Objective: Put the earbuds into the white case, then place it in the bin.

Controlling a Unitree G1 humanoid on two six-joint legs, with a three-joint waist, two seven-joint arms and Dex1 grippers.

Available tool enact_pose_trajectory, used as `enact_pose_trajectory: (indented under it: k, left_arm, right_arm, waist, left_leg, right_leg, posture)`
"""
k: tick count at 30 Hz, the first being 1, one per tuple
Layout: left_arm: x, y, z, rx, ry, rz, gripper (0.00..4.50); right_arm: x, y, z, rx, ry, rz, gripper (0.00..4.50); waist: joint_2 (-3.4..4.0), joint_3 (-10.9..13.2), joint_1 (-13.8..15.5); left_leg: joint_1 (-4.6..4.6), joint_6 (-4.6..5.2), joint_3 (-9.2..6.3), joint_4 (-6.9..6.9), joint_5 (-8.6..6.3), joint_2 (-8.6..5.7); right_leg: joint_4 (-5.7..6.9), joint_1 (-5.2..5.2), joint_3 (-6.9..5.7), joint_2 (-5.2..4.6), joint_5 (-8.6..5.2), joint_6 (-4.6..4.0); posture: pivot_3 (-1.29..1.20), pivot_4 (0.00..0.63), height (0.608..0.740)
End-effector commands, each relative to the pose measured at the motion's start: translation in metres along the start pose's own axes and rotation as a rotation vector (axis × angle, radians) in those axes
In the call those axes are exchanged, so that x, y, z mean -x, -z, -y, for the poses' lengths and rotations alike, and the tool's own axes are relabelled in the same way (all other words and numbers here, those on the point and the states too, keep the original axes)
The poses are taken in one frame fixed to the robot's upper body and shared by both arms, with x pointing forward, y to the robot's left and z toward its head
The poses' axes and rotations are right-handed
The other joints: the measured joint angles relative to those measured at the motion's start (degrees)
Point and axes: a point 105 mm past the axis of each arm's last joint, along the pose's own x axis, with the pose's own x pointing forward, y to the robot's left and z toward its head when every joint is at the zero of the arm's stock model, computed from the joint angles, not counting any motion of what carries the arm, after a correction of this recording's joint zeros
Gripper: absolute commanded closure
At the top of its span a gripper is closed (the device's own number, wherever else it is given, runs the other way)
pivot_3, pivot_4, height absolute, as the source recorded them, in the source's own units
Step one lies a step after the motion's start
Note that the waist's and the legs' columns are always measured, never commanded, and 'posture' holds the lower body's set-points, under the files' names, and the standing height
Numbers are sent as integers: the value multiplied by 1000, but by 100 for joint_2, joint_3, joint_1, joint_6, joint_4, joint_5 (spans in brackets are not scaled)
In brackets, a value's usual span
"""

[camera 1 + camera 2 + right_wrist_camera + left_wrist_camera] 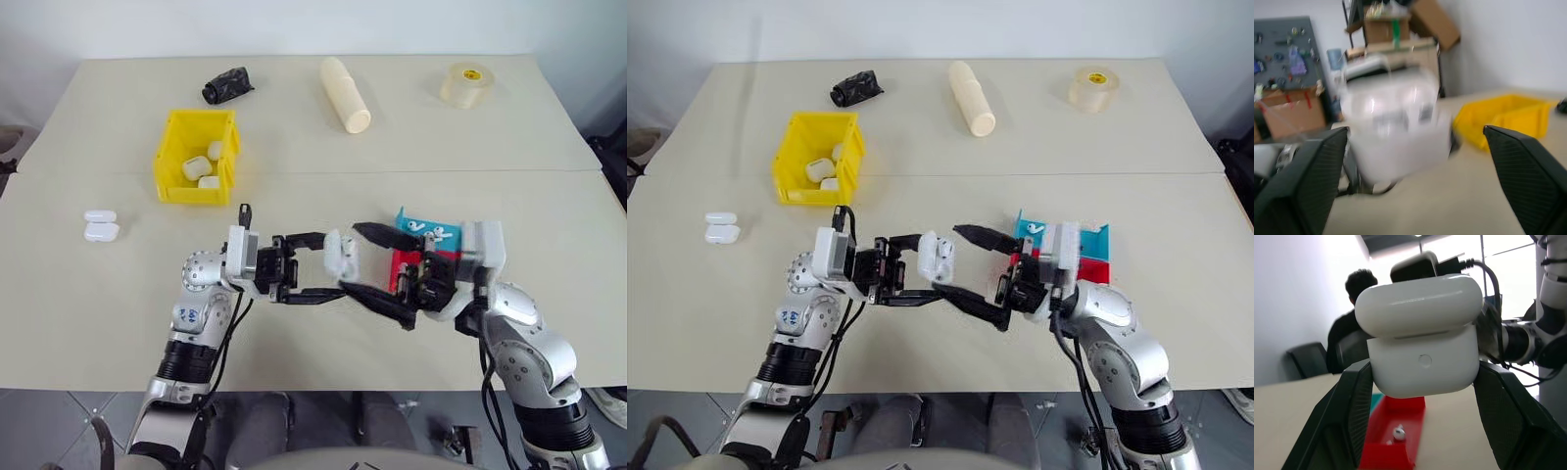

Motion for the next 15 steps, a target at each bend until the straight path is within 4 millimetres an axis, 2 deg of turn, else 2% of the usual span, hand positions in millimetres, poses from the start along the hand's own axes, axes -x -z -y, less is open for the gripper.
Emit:
enact_pose_trajectory:
  k: [1,4,7,10,13,15]
  left_arm:
    - [-5,-10,1,-46,7,44,1746]
    - [4,-8,3,-47,-22,23,1746]
    - [15,-4,7,-42,-53,2,1746]
    - [21,-2,11,-33,-67,-13,1746]
    - [33,4,18,-16,-97,-47,1746]
    - [35,5,19,-13,-106,-54,1746]
  right_arm:
    - [3,-11,3,61,12,2,17]
    - [28,-18,10,109,63,-66,17]
    - [64,-15,15,187,108,-208,17]
    - [82,-16,18,227,132,-265,17]
    - [121,-17,24,281,195,-391,17]
    - [137,-18,26,260,226,-427,17]
  waist:
    - [0,0,-1]
    - [0,0,3]
    - [-1,1,32]
    - [-5,3,20]
    - [-3,2,13]
    - [-5,3,8]
  left_leg:
    - [1,0,0,0,0,-1]
    - [1,1,0,-2,0,-2]
    - [-2,3,0,-6,-2,-6]
    - [-2,7,3,-5,-4,-10]
    - [3,6,8,-4,-3,-8]
    - [6,6,10,-4,-3,-7]
  right_leg:
    - [-1,2,0,0,0,0]
    - [-2,0,0,-1,0,0]
    - [-9,2,-2,-1,0,0]
    - [-11,4,-3,0,0,0]
    - [-7,5,-2,4,0,0]
    - [-7,8,-2,6,0,0]
  posture:
    - [0,150,740]
    - [0,150,740]
    - [0,150,740]
    - [0,150,740]
    - [0,150,740]
    - [0,150,740]
